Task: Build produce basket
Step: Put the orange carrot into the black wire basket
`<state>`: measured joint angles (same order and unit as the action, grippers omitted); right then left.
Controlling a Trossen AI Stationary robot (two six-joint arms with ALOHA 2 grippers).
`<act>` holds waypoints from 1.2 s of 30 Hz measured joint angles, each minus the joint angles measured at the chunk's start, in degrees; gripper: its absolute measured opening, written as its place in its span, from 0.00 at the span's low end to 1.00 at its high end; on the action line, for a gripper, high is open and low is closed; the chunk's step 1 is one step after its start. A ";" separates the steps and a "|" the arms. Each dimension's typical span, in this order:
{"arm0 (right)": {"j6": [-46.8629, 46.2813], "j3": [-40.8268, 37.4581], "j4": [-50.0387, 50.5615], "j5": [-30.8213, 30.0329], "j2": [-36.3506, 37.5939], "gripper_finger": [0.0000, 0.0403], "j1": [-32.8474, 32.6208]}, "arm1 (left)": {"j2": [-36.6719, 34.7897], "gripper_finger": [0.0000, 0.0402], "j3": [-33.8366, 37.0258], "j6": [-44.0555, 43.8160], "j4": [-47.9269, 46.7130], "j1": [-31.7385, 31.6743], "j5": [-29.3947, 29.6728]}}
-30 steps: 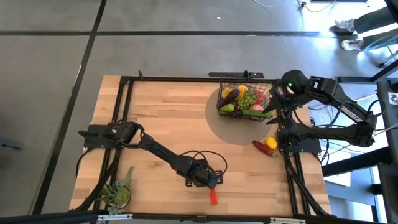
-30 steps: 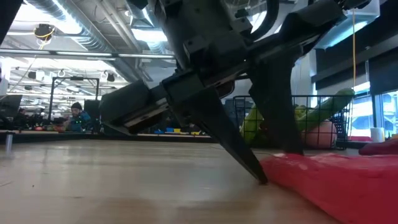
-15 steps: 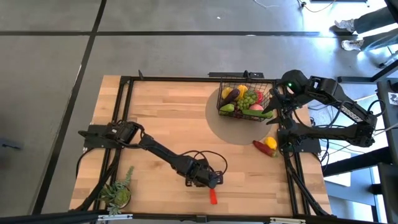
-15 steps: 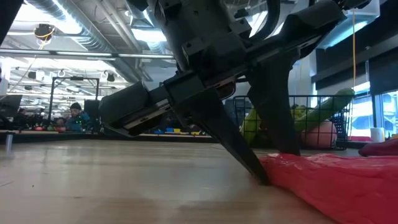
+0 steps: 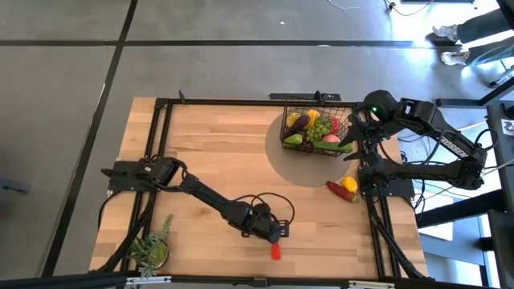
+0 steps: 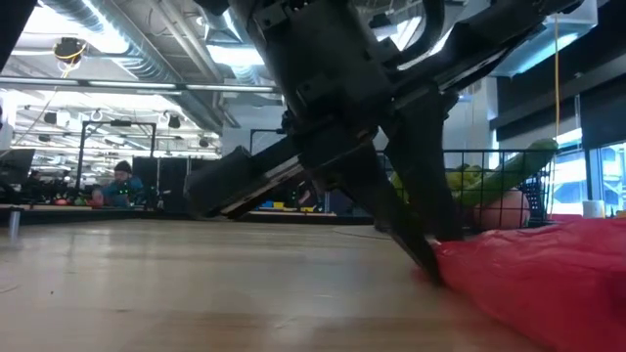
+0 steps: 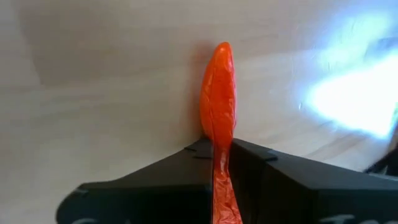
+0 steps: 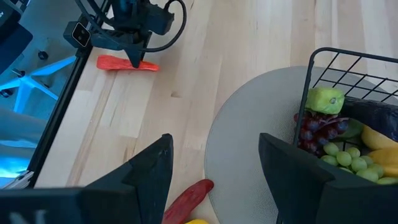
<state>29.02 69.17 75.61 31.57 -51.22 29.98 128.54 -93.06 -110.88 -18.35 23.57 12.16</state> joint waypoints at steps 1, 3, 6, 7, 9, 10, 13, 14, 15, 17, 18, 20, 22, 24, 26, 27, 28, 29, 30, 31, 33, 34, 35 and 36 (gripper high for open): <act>0.00 0.00 0.00 0.00 0.00 0.57 0.00 | -0.31 0.03 0.07 0.08 -0.03 -0.03 0.48; 0.00 0.00 0.00 0.00 0.00 0.57 -0.01 | -1.40 0.02 0.12 0.86 -0.48 -0.33 1.90; 0.00 0.00 0.00 0.00 0.00 0.57 0.00 | -3.07 0.01 0.14 2.62 -0.31 -1.01 3.84; 0.00 0.00 0.00 -0.01 0.00 0.57 -0.01 | -3.77 0.01 0.15 3.62 -0.63 -1.26 4.27; 0.00 0.00 0.00 0.00 0.00 0.57 0.00 | -5.29 0.01 0.17 5.79 -0.44 -1.92 4.89; 0.00 0.00 0.00 -0.02 0.00 0.57 0.00 | -6.33 0.01 0.15 6.90 -0.53 -2.32 5.27; 0.06 0.00 -0.27 -0.04 0.00 0.57 0.00 | -8.72 0.01 0.15 12.19 -0.75 -3.88 6.34; 0.06 0.00 -0.59 -0.18 0.00 0.57 -0.02 | -9.72 0.01 0.15 14.21 -1.37 -4.52 6.54; 0.04 0.00 -1.09 -0.42 0.00 0.57 0.00 | -10.82 0.01 0.15 16.41 -1.56 -5.21 6.58; 0.00 0.00 -2.06 -0.50 0.00 0.57 0.00 | -13.09 0.01 0.09 21.18 -1.84 -6.79 6.60; -0.18 0.00 -2.85 -0.50 0.00 0.57 0.00 | -14.38 0.01 0.11 24.03 -2.67 -7.64 6.60; -0.91 0.00 -4.76 -0.49 0.00 0.57 -0.01 | -16.56 0.01 0.11 29.54 -3.40 -9.87 6.32; -2.78 0.00 -6.75 -0.50 0.00 0.57 -0.02 | -18.97 0.01 0.11 35.71 -4.40 -12.40 5.47; -3.26 0.00 -8.44 -1.28 0.02 0.57 0.00 | -21.08 0.01 0.06 42.07 -3.96 -15.18 3.99; -3.30 0.00 -9.37 -3.03 0.00 0.57 -0.02 | -23.35 0.01 0.01 48.59 -5.04 -17.81 3.15; -3.39 0.00 -9.77 -4.56 0.02 0.57 -0.02 | -24.06 0.01 0.06 51.94 -5.49 -19.18 3.17; -3.67 0.00 -10.17 -6.18 0.00 0.57 0.00 | -24.22 0.01 -0.05 54.49 -4.38 -20.69 3.14; -4.53 -0.02 -10.66 -8.12 0.00 0.57 -0.02 | -24.58 0.01 -0.09 57.08 -4.18 -22.26 2.66; -5.60 -0.02 -11.28 -10.17 0.00 0.57 -0.02 | -25.06 0.01 0.10 60.07 -5.25 -23.79 1.91; -6.73 -0.02 -12.09 -12.07 0.00 0.57 0.00 | -25.34 0.01 0.24 63.02 -5.20 -25.47 1.50; -8.34 -0.02 -13.31 -15.78 -0.02 0.57 0.02 | -25.42 0.01 -0.03 68.15 -2.09 -28.60 0.05; -9.41 -0.02 -13.89 -17.25 -0.02 0.57 -0.02 | -25.55 0.01 -0.04 70.42 -2.25 -30.15 -0.27; -10.24 -0.02 -14.76 -18.59 0.00 0.57 0.00 | -25.58 0.01 0.00 72.59 -2.04 -31.59 -0.87; -10.82 -0.02 -15.46 -19.50 0.00 0.57 0.02 | -25.50 0.01 0.02 74.56 -1.07 -32.97 -1.27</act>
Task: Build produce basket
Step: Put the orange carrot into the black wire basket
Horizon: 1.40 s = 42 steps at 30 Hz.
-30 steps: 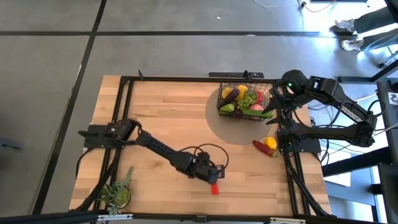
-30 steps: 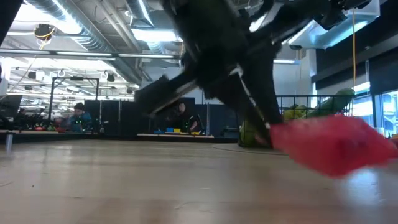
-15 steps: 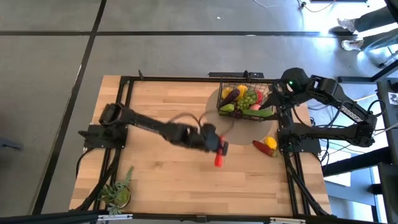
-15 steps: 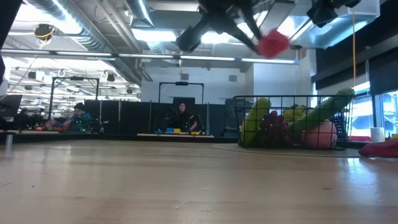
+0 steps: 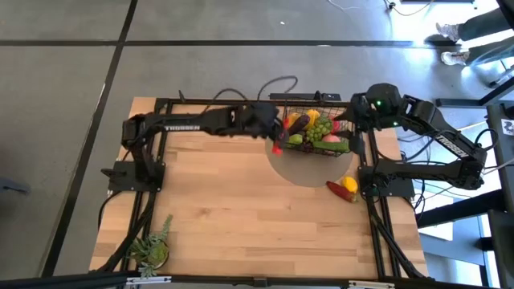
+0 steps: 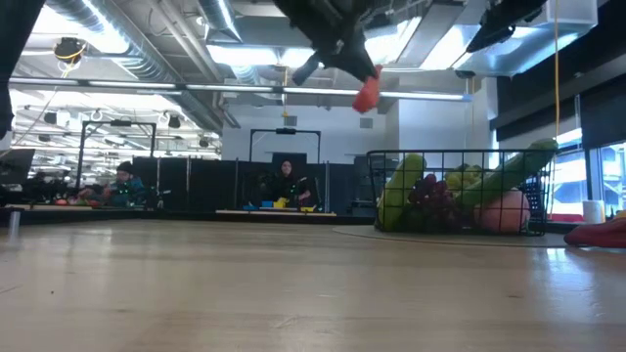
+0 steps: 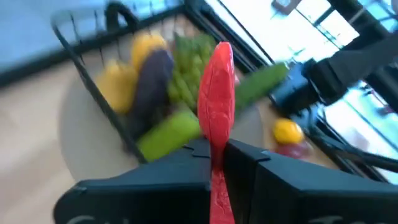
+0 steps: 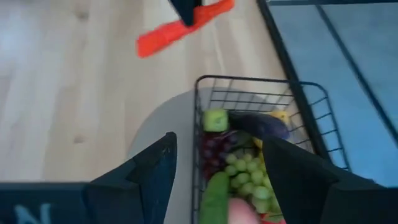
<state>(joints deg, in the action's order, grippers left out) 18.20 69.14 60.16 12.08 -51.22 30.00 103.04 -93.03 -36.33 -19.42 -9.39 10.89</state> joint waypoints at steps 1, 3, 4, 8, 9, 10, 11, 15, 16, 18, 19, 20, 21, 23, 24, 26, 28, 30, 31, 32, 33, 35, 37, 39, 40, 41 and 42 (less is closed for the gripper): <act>-0.32 0.00 -0.18 -0.74 0.00 0.57 -0.02 | 0.07 0.01 0.00 1.89 0.60 -1.20 -0.04; -2.07 0.00 -1.16 -2.22 0.00 0.57 0.00 | 0.17 0.01 0.02 5.66 2.84 -3.53 0.21; -3.12 0.00 -1.69 -3.08 0.00 0.57 -0.01 | 0.42 0.01 0.02 7.31 4.54 -4.57 0.45; -6.22 -0.02 -3.76 -6.51 0.00 0.57 0.00 | 1.93 0.01 0.06 12.36 11.98 -7.93 0.55; -6.22 -0.02 -3.91 -6.68 0.00 0.57 0.00 | 2.58 0.01 -0.04 12.73 13.93 -8.50 0.31; -6.11 -0.05 -3.87 -6.63 0.00 0.57 0.00 | 3.15 0.01 0.00 12.81 14.66 -9.12 -0.22; -5.94 -0.07 -3.81 -6.62 -0.02 0.57 0.00 | 3.96 0.01 0.09 12.98 16.27 -9.46 -0.51; -4.33 -0.07 -3.23 -6.47 -0.02 0.57 0.00 | 7.35 0.01 0.09 14.71 22.78 -10.21 -2.26; -3.87 -0.07 -3.21 -6.47 -0.02 0.57 0.00 | 8.18 0.01 0.09 14.75 24.17 -10.30 -2.74; -2.90 -0.07 -3.25 -6.47 -0.02 0.57 0.00 | 9.58 0.01 0.09 14.81 25.97 -10.40 -3.26; -2.87 -0.07 -3.31 -6.45 -0.02 0.57 -0.02 | 10.28 0.01 0.09 14.94 26.37 -10.46 -3.29; -2.87 -0.07 -3.44 -6.45 -0.02 0.57 -0.01 | 11.06 0.01 0.09 15.41 26.90 -10.45 -3.31; -2.87 -0.07 -3.52 -6.45 -0.02 0.57 0.00 | 11.74 0.01 0.09 15.86 26.95 -10.44 -3.31; -2.84 -0.07 -3.52 -6.47 -0.02 0.57 0.00 | 12.80 0.01 0.09 16.51 26.91 -10.32 -3.31; -2.80 -0.07 -3.53 -6.47 -0.04 0.57 0.00 | 13.13 0.01 0.09 17.20 26.90 -10.33 -3.21; -2.71 -0.07 -3.54 -6.46 -0.04 0.57 0.00 | 13.90 0.01 0.07 18.99 27.39 -9.98 -2.58; -2.63 -0.07 -3.58 -6.47 -0.04 0.57 0.00 | 14.69 0.01 0.07 21.02 27.18 -9.73 -2.44; -2.54 -0.07 -3.62 -6.47 -0.04 0.57 0.00 | 15.57 0.02 0.07 21.85 27.09 -9.56 -2.46; -2.52 -0.07 -3.65 -6.47 -0.04 0.57 0.00 | 15.96 0.02 0.07 21.82 27.21 -9.53 -2.51; -2.52 -0.07 -3.66 -6.47 -0.04 0.57 0.00 | 16.38 0.02 0.07 21.64 27.20 -9.51 -3.09; -2.52 -0.07 -3.67 -6.47 -0.04 0.57 0.00 | 16.77 0.02 0.07 21.52 27.26 -9.52 -3.99; -2.65 -0.07 -3.67 -6.47 -0.04 0.57 0.00 | 17.15 0.02 0.07 21.50 26.47 -9.68 -6.51; -2.67 -0.07 -3.67 -6.47 -0.04 0.57 0.00 | 17.27 0.02 0.07 21.47 26.38 -9.74 -7.16; -2.67 -0.07 -3.67 -6.47 -0.04 0.57 0.00 | 17.29 0.03 0.07 21.46 26.27 -9.79 -7.16; -2.67 -0.07 -3.66 -6.47 -0.04 0.57 0.00 | 17.29 0.04 0.07 21.46 26.27 -9.88 -7.16; -2.67 -0.07 -3.66 -6.47 -0.04 0.57 0.00 | 17.29 0.06 0.07 21.46 26.27 -9.98 -7.16; -2.67 -0.07 -3.65 -6.47 -0.04 0.57 0.00 | 17.29 0.07 0.07 21.45 26.23 -10.08 -7.17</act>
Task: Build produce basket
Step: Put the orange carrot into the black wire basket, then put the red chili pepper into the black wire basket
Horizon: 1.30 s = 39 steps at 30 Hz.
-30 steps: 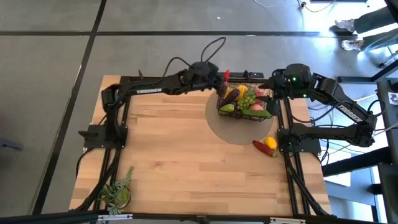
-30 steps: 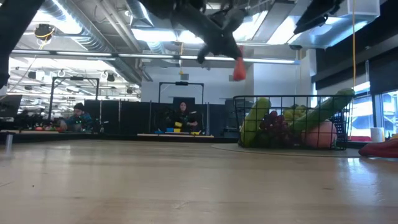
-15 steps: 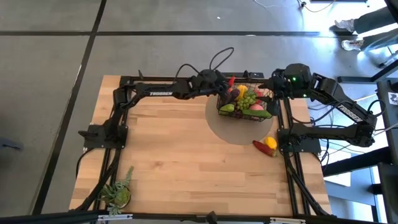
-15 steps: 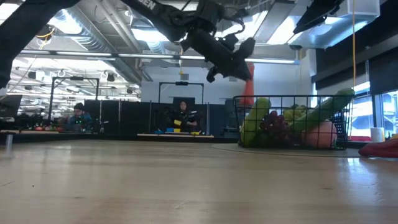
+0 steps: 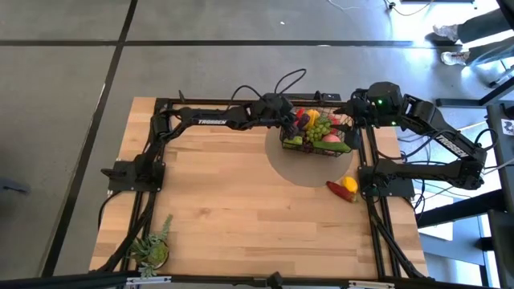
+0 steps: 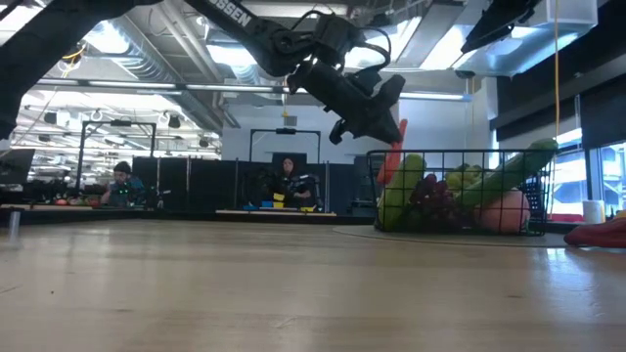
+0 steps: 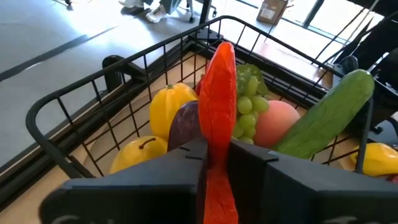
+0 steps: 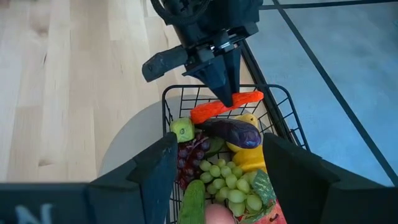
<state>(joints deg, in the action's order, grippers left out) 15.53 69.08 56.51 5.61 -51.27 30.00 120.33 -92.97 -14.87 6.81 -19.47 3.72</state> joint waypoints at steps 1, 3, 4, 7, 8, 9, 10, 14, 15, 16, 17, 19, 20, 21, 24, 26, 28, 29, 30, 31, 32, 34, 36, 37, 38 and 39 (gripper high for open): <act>0.00 0.00 0.00 0.00 0.00 0.57 0.00 | 0.00 0.09 0.00 0.00 -0.12 -0.06 -0.03; -0.02 0.00 0.00 0.00 0.00 0.57 0.00 | 0.02 0.11 0.00 0.02 -0.29 -0.21 -0.02; -0.02 0.00 0.00 0.00 0.00 0.57 0.00 | 0.02 0.13 0.00 0.00 -0.35 -0.29 -0.02; -0.02 0.00 0.00 0.00 0.00 0.57 0.00 | 0.02 0.16 0.00 0.02 -0.34 -0.49 -0.01; -0.02 0.00 0.00 0.00 0.00 0.57 0.00 | 0.02 0.18 0.00 0.02 -0.35 -0.56 -0.04; -0.02 0.00 0.00 0.00 0.00 0.57 0.00 | 0.02 0.19 0.00 0.02 -0.36 -0.67 -0.05; -0.02 0.00 0.00 0.00 0.00 0.57 0.00 | 0.02 0.20 0.00 0.00 -0.46 -0.76 -0.04; -0.04 0.00 0.01 0.00 0.00 0.57 0.00 | 0.02 0.25 0.00 0.01 -2.34 -1.04 -0.02; -0.03 0.00 0.02 0.00 0.00 0.57 0.00 | 0.02 0.26 0.00 0.00 -2.85 -1.05 -0.02; -0.04 0.00 0.02 0.00 0.00 0.57 0.00 | 0.02 0.27 0.00 0.00 -3.40 -1.06 0.01; -0.04 0.00 0.02 0.00 0.00 0.57 0.00 | 0.02 0.28 0.00 0.01 -3.79 -1.06 0.06; -0.04 0.00 0.04 0.00 0.00 0.57 0.00 | 0.04 0.29 0.00 0.38 -3.84 -1.04 0.16; -0.04 0.00 0.16 0.00 0.00 0.57 0.00 | 0.04 0.29 0.00 0.46 -3.52 -1.04 0.16; -0.04 0.00 0.39 0.00 0.02 0.57 0.00 | 0.04 0.29 0.00 0.44 -3.12 -1.04 0.16; -0.07 0.75 2.64 -0.02 0.21 0.57 0.00 | -0.62 0.29 0.00 0.46 -3.22 -1.27 0.17; -0.31 2.43 4.68 -0.02 0.28 0.57 0.00 | -1.81 0.29 0.00 0.74 -3.57 -1.32 0.02; -1.72 4.62 7.40 -0.02 0.31 0.57 -0.02 | -3.30 0.29 -0.03 3.01 -3.32 -1.24 -0.31; -2.62 5.83 8.58 -0.02 0.31 0.57 -0.02 | -4.11 0.29 -0.11 4.70 -3.18 -1.02 -0.31; -3.49 7.09 10.19 0.03 0.29 0.57 -0.06 | -5.06 0.29 -0.10 6.32 -3.89 -0.74 -0.31; -4.14 8.34 12.59 0.02 0.27 0.57 -0.23 | -6.00 0.29 -0.09 8.01 -4.28 -0.28 -0.33; -4.93 9.51 15.40 0.02 0.19 0.57 -0.40 | -7.02 0.29 -0.09 9.50 -4.71 0.16 -0.41; -6.81 11.42 20.72 0.02 0.01 0.57 -0.83 | -9.06 0.29 -0.10 11.52 -6.17 1.20 -0.53; -8.23 12.42 25.84 0.12 -0.26 0.57 -1.25 | -11.48 0.29 -0.09 12.32 -9.82 2.07 -0.78; -9.03 12.52 27.79 0.68 -0.33 0.57 -1.63 | -12.44 0.29 -0.09 12.51 -10.89 2.59 -0.76; -9.39 12.43 29.18 1.71 -0.35 0.57 -2.12 | -13.47 0.29 -0.11 12.53 -12.54 3.05 -0.74; -9.45 11.98 29.88 3.29 -0.47 0.57 -2.70 | -14.62 0.29 -0.10 12.52 -14.99 3.37 -0.74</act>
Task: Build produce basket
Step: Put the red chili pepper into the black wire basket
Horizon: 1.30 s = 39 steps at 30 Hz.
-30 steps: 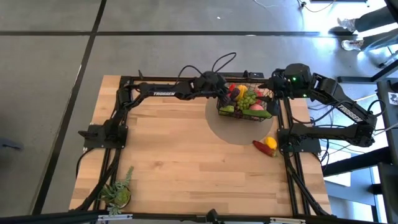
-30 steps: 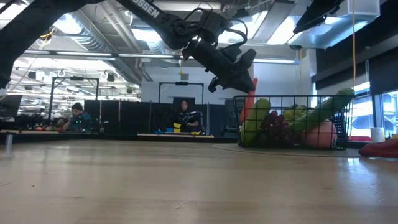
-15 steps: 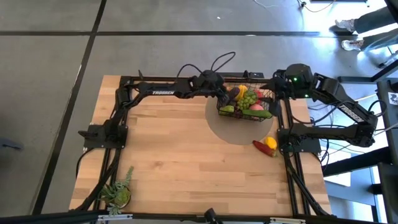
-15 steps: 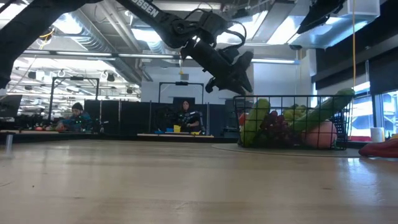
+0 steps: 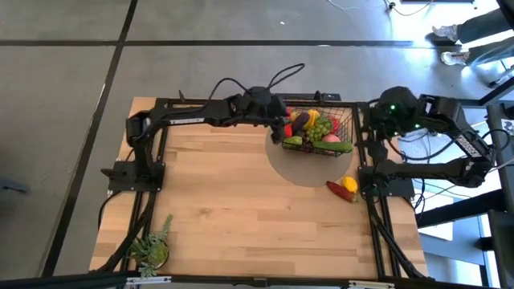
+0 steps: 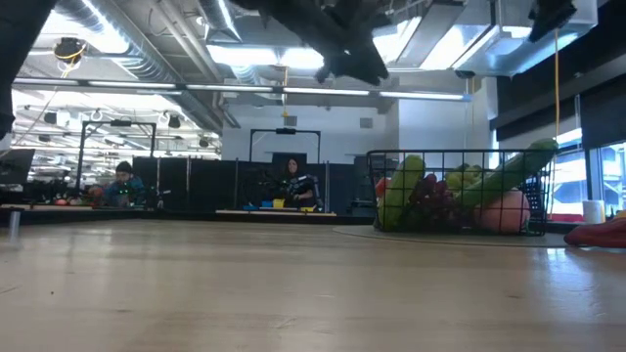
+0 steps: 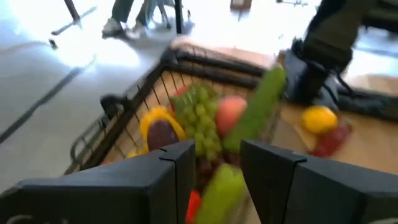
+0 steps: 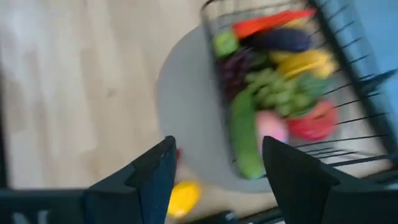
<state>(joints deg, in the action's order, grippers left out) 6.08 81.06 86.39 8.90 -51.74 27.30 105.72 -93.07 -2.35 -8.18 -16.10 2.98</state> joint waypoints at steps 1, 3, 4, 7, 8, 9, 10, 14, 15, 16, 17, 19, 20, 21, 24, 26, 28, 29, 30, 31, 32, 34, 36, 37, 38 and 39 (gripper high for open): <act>0.08 -0.53 0.83 1.79 -0.07 0.57 -0.73 | -1.10 0.29 0.02 0.04 -2.27 0.28 -0.04; -0.01 -1.90 2.43 4.76 -0.51 0.57 -2.42 | -2.78 0.29 0.02 0.47 -5.08 1.09 0.03; -0.62 -2.80 2.65 5.66 -0.80 0.57 -3.36 | -3.85 0.29 0.02 0.55 -7.47 1.36 -0.07; -6.57 -6.10 2.50 7.74 -2.36 0.57 -6.57 | -6.24 0.29 0.00 0.80 -11.15 2.25 -0.13; -8.87 -7.48 2.51 8.86 -3.11 0.57 -7.79 | -7.04 0.29 -0.01 1.02 -12.85 2.44 -0.16; -11.45 -8.91 2.49 10.16 -3.96 0.57 -9.07 | -7.83 0.29 0.04 1.06 -15.00 2.60 -0.15; -14.00 -10.30 2.35 11.31 -4.78 0.57 -10.35 | -8.33 0.29 0.06 1.09 -15.53 2.76 -0.23; -23.74 -14.61 2.07 14.94 -8.13 0.57 -14.60 | -9.71 0.29 0.04 1.18 -17.12 3.07 -0.20; -25.84 -15.60 1.45 15.20 -9.08 0.57 -15.60 | -9.69 0.29 0.04 1.27 -16.82 3.11 -0.37; -27.82 -16.36 0.88 14.95 -9.90 0.57 -16.61 | -9.67 0.29 0.04 1.31 -17.32 3.17 -0.60; -29.95 -17.14 0.37 14.38 -10.52 0.57 -17.69 | -9.63 0.29 0.06 1.33 -17.39 3.18 -0.73; -34.23 -18.75 -0.69 11.80 -12.05 0.57 -19.01 | -9.60 0.29 0.06 1.38 -17.18 3.18 -0.74; -36.43 -19.63 -1.72 10.05 -12.75 0.57 -19.51 | -9.60 0.29 0.06 1.28 -17.17 3.18 -0.76; -38.66 -20.50 -2.58 8.45 -13.42 0.57 -19.85 | -9.60 0.29 0.06 1.15 -17.17 3.19 -0.77; -41.79 -23.05 -4.34 6.05 -15.02 0.57 -20.30 | -9.60 0.29 0.06 1.03 -17.07 3.59 -0.76; -41.07 -25.03 -6.52 5.89 -15.79 0.57 -20.30 | -9.62 0.29 0.06 1.01 -16.88 3.63 -0.79; -40.72 -27.14 -8.96 6.04 -16.24 0.57 -20.30 | -9.94 0.29 0.06 0.56 -16.85 3.70 -0.79; -40.60 -28.20 -10.68 6.25 -16.49 0.57 -20.30 | -10.05 0.29 0.06 0.24 -16.54 3.70 -0.79; -40.51 -29.25 -12.25 6.45 -16.66 0.57 -20.30 | -10.12 0.29 0.06 -0.06 -16.43 3.67 -0.78; -40.30 -30.22 -13.36 6.50 -16.76 0.57 -20.30 | -10.12 0.29 0.06 -0.13 -16.50 3.63 -0.76; -40.10 -31.17 -14.47 6.55 -16.84 0.57 -20.28 | -10.10 0.29 0.06 -0.15 -16.64 3.63 -0.79; -39.75 -32.92 -17.53 6.61 -16.92 0.57 -20.28 | -10.10 0.29 0.06 -0.21 -16.69 3.63 -0.76; -38.89 -34.53 -19.13 6.61 -16.92 0.57 -20.28 | -10.10 0.29 0.06 -0.24 -16.53 3.63 -0.76; -38.86 -35.33 -19.90 6.61 -16.90 0.57 -20.28 | -10.10 0.29 0.06 -0.24 -16.58 3.63 -0.76; -38.86 -36.17 -20.69 6.62 -16.90 0.57 -20.28 | -10.10 0.29 0.06 -0.24 -16.63 3.64 -0.76; -38.90 -37.02 -21.28 6.63 -16.90 0.57 -20.28 | -10.10 0.29 0.06 -0.24 -16.56 3.66 -0.76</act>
<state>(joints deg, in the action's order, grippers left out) -32.82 44.03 65.11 15.53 -68.64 7.03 95.61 -93.01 -2.59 -24.74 -12.45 2.22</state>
